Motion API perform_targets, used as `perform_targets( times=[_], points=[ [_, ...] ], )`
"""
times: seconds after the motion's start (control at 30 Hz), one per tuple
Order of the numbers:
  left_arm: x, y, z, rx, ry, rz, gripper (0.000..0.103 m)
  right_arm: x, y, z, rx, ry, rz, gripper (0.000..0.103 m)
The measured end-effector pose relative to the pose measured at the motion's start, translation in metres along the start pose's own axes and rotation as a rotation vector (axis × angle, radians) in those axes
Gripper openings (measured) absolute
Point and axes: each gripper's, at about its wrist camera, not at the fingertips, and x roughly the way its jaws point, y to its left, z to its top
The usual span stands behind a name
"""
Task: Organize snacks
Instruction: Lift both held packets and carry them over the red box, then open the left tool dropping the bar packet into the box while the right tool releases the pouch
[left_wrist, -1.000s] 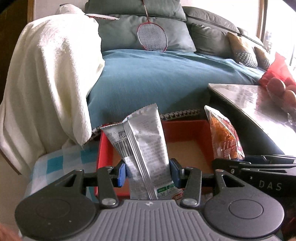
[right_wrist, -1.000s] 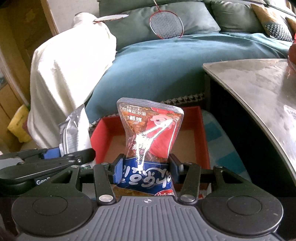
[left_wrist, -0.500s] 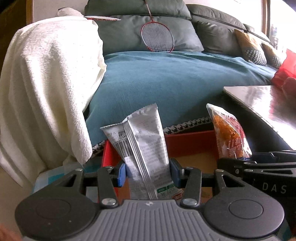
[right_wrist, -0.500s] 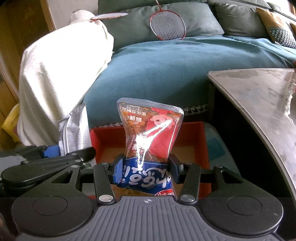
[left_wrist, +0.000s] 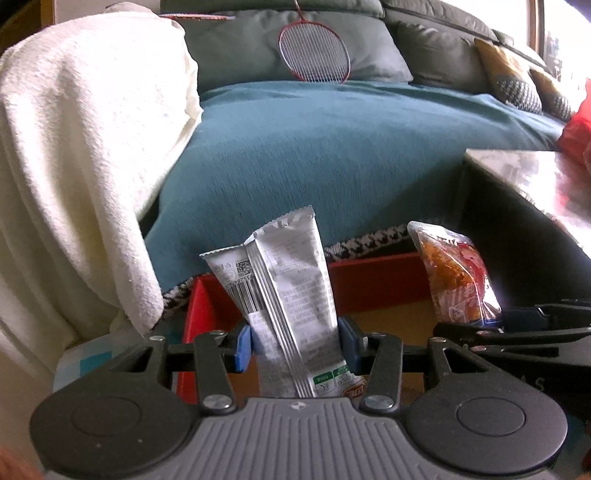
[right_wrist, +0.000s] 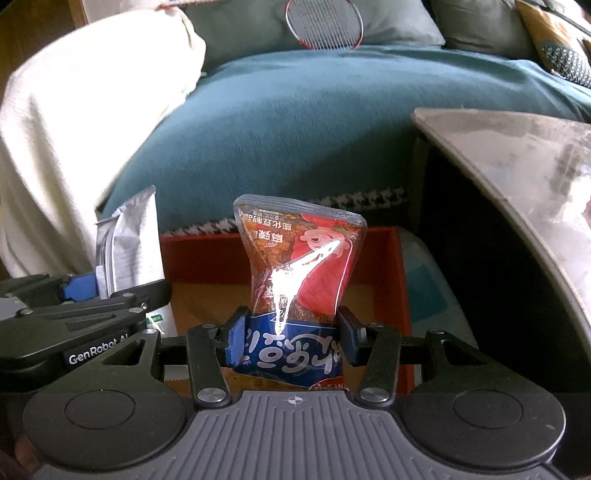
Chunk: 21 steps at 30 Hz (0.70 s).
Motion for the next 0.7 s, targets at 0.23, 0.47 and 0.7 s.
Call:
perform_targets(
  times=[0.23, 0.47, 0.7],
  points=[
    [0.019, -0.006, -0.007, 0.012, 0.051, 0.006, 0.041, 0.019, -0.002, -0.003, 0.001, 0.039, -0.01, 0.058],
    [0.032, -0.008, -0.018, 0.026, 0.098, 0.018, 0.041, 0.036, 0.001, -0.007, -0.017, 0.085, -0.026, 0.058],
    [0.039, -0.011, -0.024, 0.033, 0.137, 0.018, 0.042, 0.043, 0.004, -0.007, -0.038, 0.111, -0.038, 0.062]
  ],
)
